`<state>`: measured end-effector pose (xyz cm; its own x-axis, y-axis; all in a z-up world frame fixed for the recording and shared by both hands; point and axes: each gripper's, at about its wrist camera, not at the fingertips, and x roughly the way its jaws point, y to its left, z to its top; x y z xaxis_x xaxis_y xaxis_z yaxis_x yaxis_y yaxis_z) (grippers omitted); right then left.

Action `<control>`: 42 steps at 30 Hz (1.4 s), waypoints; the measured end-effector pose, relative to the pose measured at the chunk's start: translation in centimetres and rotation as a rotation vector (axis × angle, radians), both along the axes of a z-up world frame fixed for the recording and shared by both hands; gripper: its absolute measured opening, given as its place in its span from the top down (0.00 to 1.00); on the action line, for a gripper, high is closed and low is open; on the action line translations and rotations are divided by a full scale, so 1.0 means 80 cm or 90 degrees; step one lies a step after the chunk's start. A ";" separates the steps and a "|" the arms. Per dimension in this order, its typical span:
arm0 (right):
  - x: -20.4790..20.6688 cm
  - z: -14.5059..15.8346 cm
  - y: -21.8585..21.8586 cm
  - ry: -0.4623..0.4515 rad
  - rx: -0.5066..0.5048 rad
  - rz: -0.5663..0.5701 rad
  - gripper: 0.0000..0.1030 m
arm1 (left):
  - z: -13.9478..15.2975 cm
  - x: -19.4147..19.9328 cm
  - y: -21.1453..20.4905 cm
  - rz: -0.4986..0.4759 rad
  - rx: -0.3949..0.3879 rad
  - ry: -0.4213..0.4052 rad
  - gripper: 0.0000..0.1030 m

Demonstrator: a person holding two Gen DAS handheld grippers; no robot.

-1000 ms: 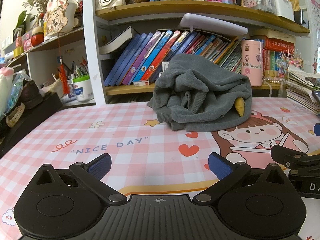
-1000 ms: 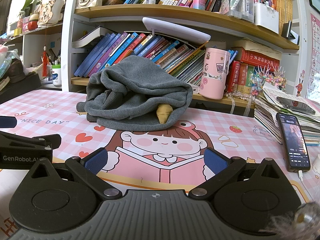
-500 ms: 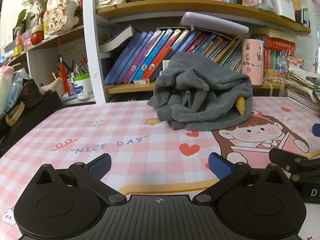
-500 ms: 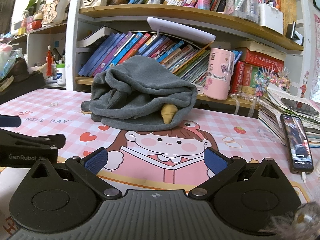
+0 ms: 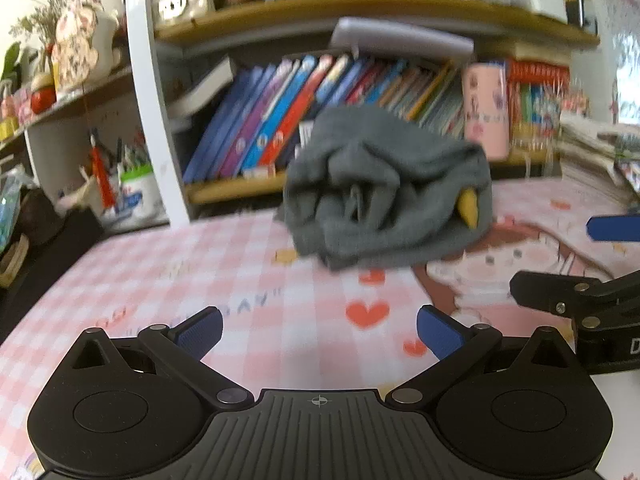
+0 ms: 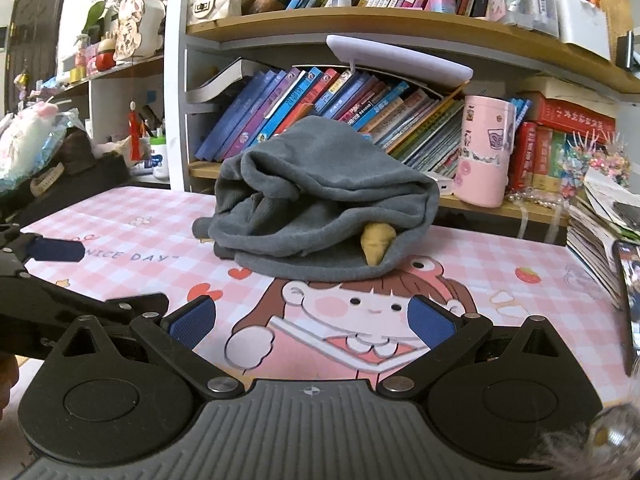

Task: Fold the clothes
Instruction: 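Move both tools toward the grey sweatshirt and reach for its edges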

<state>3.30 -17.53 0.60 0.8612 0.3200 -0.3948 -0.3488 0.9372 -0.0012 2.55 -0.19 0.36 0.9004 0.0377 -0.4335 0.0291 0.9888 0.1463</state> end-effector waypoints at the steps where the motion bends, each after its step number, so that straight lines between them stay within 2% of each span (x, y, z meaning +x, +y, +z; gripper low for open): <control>1: 0.006 0.002 -0.002 0.001 0.001 0.002 0.00 | 0.002 0.000 0.000 0.000 0.001 -0.019 0.00; 3: 0.019 0.004 -0.007 0.005 0.004 0.004 0.00 | 0.006 0.004 -0.002 -0.003 0.012 -0.049 0.00; 7: 0.047 0.000 -0.017 0.008 0.018 0.011 0.00 | 0.015 0.027 -0.008 -0.016 0.030 -0.051 0.00; 13: 0.097 -0.014 -0.029 0.074 0.040 0.006 0.00 | 0.013 0.057 -0.002 -0.022 -0.030 -0.047 0.00; 17: 0.111 -0.013 -0.035 0.055 0.073 0.009 0.00 | 0.010 0.080 0.001 -0.006 -0.056 -0.034 0.00; 21: 0.130 -0.014 -0.036 0.076 0.096 0.019 0.00 | 0.007 0.103 0.008 -0.019 -0.098 -0.003 0.00; 25: 0.142 -0.019 -0.033 0.092 0.099 0.028 0.07 | -0.001 0.122 0.015 -0.022 -0.134 0.020 0.00; 27: 0.144 -0.020 -0.031 0.093 0.090 0.036 0.14 | -0.005 0.129 0.013 -0.030 -0.137 0.021 0.01; 31: 0.149 -0.023 -0.025 0.097 0.078 0.049 0.14 | -0.008 0.140 0.003 -0.045 -0.128 0.019 0.09; 34: 0.150 -0.024 -0.025 0.100 0.079 0.046 0.15 | -0.007 0.152 -0.008 -0.057 -0.097 0.009 0.12; 36: 0.150 -0.024 -0.028 0.098 0.085 0.036 0.16 | -0.008 0.164 -0.014 -0.055 -0.084 0.008 0.16; 38: 0.149 -0.025 -0.031 0.099 0.090 0.028 0.18 | -0.008 0.179 -0.018 -0.042 -0.077 0.006 0.32; 39: 0.149 -0.025 -0.032 0.101 0.092 0.029 0.18 | -0.007 0.186 -0.019 -0.039 -0.074 0.003 0.35; 40: 0.149 -0.026 -0.033 0.105 0.094 0.030 0.18 | -0.005 0.193 -0.019 -0.040 -0.075 0.001 0.48; 41: 0.148 -0.026 -0.034 0.109 0.096 0.032 0.18 | -0.002 0.198 -0.015 -0.043 -0.087 -0.001 0.67; 42: 0.148 -0.027 -0.035 0.113 0.098 0.032 0.18 | 0.002 0.201 -0.007 -0.048 -0.113 -0.001 0.76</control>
<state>15.13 -20.33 -1.56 0.7642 0.4290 -0.4816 -0.3773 0.9030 0.2056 18.66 -0.78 0.53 0.8987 -0.1065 -0.4254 0.1032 0.9942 -0.0308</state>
